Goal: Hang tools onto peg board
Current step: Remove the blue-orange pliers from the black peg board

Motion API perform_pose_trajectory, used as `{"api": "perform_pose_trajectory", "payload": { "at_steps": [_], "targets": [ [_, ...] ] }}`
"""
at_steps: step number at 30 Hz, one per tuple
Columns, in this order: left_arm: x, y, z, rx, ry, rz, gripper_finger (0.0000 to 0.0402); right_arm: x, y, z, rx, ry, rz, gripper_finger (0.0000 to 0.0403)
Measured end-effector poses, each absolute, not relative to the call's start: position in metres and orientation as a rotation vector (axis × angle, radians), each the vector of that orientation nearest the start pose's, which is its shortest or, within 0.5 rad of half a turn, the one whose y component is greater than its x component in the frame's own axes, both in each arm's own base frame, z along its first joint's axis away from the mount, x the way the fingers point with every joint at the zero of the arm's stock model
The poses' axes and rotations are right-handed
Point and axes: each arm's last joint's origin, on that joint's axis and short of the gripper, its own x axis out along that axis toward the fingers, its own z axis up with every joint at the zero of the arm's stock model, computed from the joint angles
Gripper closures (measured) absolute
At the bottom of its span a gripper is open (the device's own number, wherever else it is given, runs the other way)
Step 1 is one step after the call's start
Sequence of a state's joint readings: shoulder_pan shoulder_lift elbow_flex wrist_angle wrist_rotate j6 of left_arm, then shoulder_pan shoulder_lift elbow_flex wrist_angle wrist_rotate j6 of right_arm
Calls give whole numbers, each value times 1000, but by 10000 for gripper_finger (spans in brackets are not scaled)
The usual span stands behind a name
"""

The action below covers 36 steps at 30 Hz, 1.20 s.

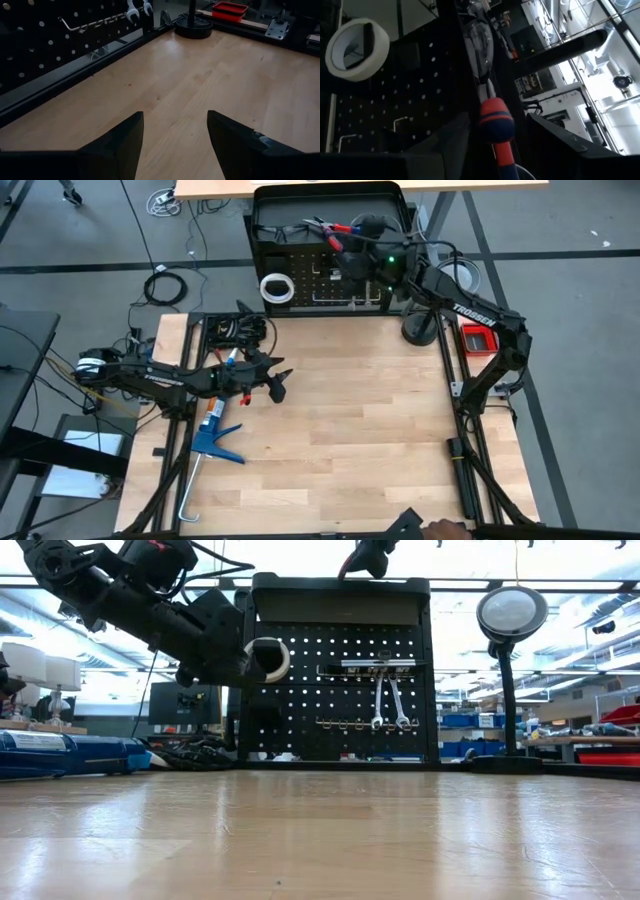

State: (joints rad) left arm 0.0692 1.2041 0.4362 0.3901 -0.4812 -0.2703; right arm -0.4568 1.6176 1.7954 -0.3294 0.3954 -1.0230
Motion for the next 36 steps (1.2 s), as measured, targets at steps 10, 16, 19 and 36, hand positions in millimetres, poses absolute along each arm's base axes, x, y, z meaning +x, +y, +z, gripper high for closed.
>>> {"api": "perform_pose_trajectory", "payload": {
  "at_steps": [10,16,19,36],
  "targets": [
    [229,29,188,-182,298,590,178,313,-175,456,-953,501,-603,236],
    [229,29,189,-182,298,590,178,311,-179,458,-956,467,-572,236],
    [229,29,189,-182,298,590,178,308,-183,458,-954,466,-572,238],
    [228,29,187,-180,311,591,178,326,-202,440,-967,462,-591,233]
  ]
}}
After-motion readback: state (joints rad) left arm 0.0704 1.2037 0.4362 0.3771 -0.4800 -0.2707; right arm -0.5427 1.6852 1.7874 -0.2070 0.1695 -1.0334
